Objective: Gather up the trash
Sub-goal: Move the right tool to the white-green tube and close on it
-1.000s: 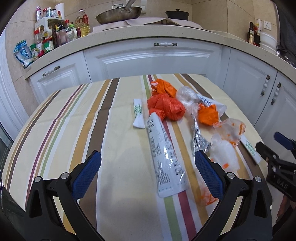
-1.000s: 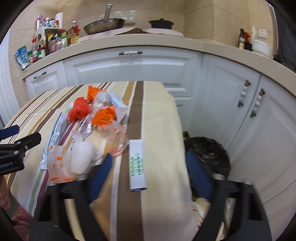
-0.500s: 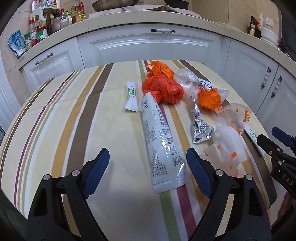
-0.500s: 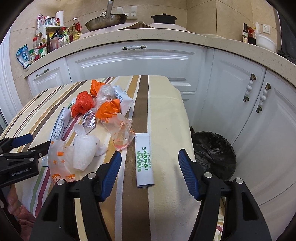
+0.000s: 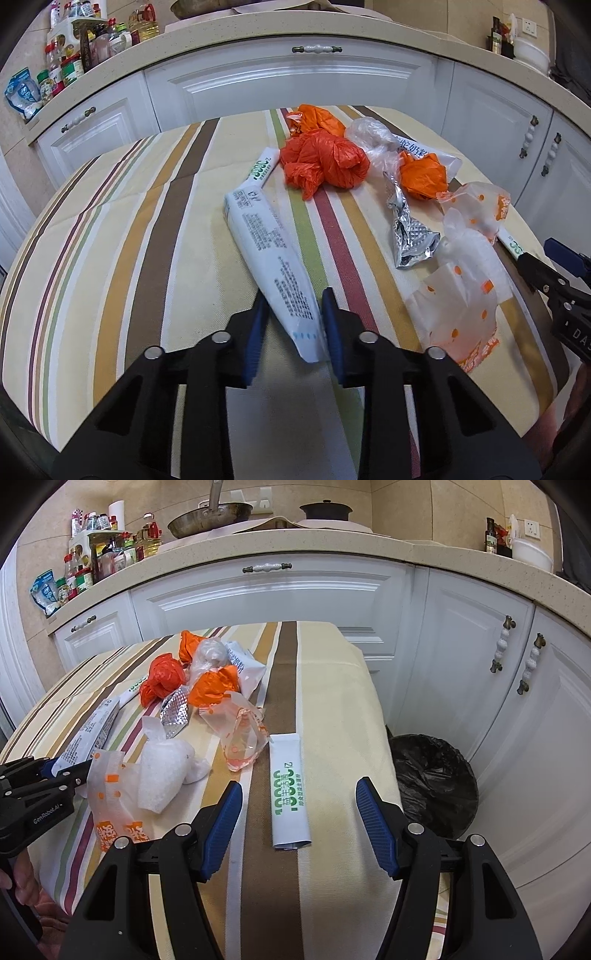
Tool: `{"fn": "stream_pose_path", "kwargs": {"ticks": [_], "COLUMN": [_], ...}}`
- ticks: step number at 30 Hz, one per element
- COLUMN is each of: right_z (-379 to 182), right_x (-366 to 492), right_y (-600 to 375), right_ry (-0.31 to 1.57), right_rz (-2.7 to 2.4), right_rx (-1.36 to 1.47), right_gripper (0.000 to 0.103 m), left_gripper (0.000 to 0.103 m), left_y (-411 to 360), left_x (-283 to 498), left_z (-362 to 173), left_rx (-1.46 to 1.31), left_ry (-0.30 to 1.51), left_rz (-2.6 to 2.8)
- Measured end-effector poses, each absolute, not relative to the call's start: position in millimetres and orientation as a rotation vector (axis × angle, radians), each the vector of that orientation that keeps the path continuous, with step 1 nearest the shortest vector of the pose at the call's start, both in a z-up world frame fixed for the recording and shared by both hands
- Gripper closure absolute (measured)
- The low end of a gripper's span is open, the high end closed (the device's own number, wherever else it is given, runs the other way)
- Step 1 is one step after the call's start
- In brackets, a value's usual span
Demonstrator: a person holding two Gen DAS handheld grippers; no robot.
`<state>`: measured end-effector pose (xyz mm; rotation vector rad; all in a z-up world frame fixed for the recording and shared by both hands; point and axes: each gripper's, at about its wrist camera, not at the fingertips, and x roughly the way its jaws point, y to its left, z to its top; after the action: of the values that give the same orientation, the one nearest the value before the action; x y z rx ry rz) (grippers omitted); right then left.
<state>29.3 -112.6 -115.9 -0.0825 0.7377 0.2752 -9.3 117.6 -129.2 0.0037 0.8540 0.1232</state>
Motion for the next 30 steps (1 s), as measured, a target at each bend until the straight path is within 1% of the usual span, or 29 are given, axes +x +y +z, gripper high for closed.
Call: {"fn": "stream_pose_path", "kwargs": {"ticks": [1, 3, 4, 5, 6, 7, 9, 10, 11, 14, 17, 19, 20, 21, 22, 23, 28, 30], "right_z": [-117, -117, -118, -117, -117, -117, -117, -117, -118, -120, -120, -121, -121, -122, -122, -123, -124, -123], "right_x": [29, 29, 29, 28, 28, 28, 28, 28, 29, 30, 31, 31, 32, 33, 33, 33, 31, 30], "right_y": [-112, -112, -112, -111, -111, -110, -110, -109, -109, -108, -109, -110, -111, -111, -111, -111, -114, -116], "right_ry": [0.737, 0.739, 0.741, 0.74, 0.739, 0.738, 0.738, 0.739, 0.741, 0.746, 0.751, 0.75, 0.751, 0.754, 0.754, 0.755, 0.748, 0.74], "right_rz": [0.276, 0.277, 0.278, 0.279, 0.279, 0.28, 0.28, 0.28, 0.281, 0.279, 0.278, 0.275, 0.274, 0.276, 0.276, 0.277, 0.277, 0.275], "right_rx": [-0.084, -0.083, -0.083, -0.084, -0.085, -0.086, -0.089, -0.089, -0.089, -0.091, -0.088, -0.086, -0.084, -0.081, -0.08, -0.079, -0.071, -0.067], "right_gripper": [0.04, 0.04, 0.04, 0.04, 0.04, 0.04, 0.04, 0.04, 0.04, 0.04, 0.04, 0.04, 0.04, 0.04, 0.04, 0.04, 0.041, 0.044], "left_gripper": [0.081, 0.081, 0.079, 0.072, 0.047, 0.036, 0.035, 0.031, 0.03, 0.03, 0.033, 0.051, 0.053, 0.062, 0.073, 0.078, 0.081, 0.081], "left_y": [118, 118, 119, 119, 120, 122, 124, 125, 125, 131, 135, 135, 134, 132, 131, 129, 127, 127], "left_x": [-9, -10, -10, -10, -11, -13, -16, -16, -15, -13, -14, -16, -16, -17, -18, -18, -19, -21], "left_z": [-129, -130, -130, -130, -130, -129, -126, -125, -126, -128, -128, -126, -124, -122, -121, -120, -119, -116], "left_rx": [0.006, 0.003, 0.0, 0.003, 0.003, -0.006, -0.029, -0.03, -0.034, -0.079, -0.107, -0.109, -0.105, -0.099, -0.096, -0.099, -0.083, -0.074], "left_ry": [0.854, 0.854, 0.853, 0.851, 0.845, 0.833, 0.813, 0.811, 0.813, 0.818, 0.816, 0.801, 0.795, 0.786, 0.781, 0.776, 0.774, 0.767], "left_rz": [0.12, 0.115, 0.118, 0.134, 0.153, 0.158, 0.154, 0.157, 0.162, 0.174, 0.184, 0.182, 0.182, 0.179, 0.169, 0.152, 0.152, 0.158]}}
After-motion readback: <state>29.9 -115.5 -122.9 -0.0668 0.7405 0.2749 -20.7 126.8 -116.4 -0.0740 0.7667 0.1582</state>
